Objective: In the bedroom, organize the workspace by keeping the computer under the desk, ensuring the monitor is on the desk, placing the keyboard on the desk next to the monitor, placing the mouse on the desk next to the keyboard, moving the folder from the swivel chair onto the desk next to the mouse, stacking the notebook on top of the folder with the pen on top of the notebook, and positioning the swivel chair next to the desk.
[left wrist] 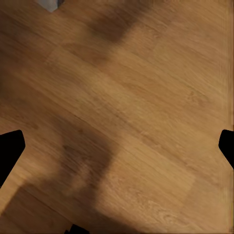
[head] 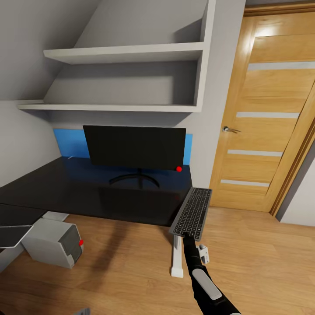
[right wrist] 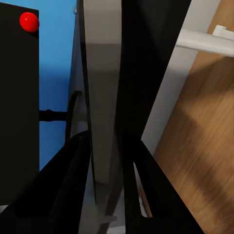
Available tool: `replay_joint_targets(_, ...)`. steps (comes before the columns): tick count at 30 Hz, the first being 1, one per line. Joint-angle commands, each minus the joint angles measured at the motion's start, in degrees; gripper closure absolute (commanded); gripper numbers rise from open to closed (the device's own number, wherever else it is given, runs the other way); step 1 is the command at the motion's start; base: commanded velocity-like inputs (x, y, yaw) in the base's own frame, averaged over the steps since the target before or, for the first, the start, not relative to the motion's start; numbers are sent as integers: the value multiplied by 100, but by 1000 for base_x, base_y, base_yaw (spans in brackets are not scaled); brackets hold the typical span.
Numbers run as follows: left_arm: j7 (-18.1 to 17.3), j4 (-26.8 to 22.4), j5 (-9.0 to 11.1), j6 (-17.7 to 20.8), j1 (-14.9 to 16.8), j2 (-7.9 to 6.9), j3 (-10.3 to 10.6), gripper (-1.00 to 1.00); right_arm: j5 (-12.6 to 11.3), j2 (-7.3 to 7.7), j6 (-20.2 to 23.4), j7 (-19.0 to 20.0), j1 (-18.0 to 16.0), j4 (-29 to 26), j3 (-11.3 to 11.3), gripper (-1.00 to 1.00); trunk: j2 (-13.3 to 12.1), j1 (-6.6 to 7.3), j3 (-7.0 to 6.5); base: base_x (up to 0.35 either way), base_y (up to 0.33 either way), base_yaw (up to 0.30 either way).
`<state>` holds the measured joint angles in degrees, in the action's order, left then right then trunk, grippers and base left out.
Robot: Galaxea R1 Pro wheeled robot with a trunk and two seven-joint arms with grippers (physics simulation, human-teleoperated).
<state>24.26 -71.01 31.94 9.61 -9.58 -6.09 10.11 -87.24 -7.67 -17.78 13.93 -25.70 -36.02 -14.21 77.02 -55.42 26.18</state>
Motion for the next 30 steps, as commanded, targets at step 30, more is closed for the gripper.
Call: replay_joint_targets(30,46,-24,18,8,0,-2,17,-100,-80,37,-24,5,-5,31,-30,100,566,-309,257,0,0,0)
